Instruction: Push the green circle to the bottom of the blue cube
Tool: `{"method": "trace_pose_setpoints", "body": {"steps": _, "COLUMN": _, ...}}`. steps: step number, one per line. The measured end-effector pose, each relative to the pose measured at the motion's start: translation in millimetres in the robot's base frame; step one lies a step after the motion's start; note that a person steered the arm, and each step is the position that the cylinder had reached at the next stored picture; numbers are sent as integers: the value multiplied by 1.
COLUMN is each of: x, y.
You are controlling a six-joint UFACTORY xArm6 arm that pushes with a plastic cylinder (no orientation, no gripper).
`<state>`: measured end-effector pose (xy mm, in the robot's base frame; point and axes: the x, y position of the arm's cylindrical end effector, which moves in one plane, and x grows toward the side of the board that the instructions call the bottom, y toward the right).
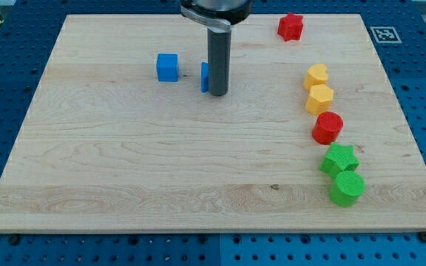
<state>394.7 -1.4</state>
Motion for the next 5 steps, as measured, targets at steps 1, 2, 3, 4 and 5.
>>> {"method": "trace_pose_setpoints", "body": {"steps": 1, "x": -9, "y": -15}}
{"method": "trace_pose_setpoints", "body": {"steps": 2, "x": 1, "y": -15}}
{"method": "trace_pose_setpoints", "body": {"steps": 3, "x": 100, "y": -1}}
{"method": "trace_pose_setpoints", "body": {"steps": 4, "x": 193, "y": 19}}
{"method": "trace_pose_setpoints", "body": {"steps": 5, "x": 223, "y": 38}}
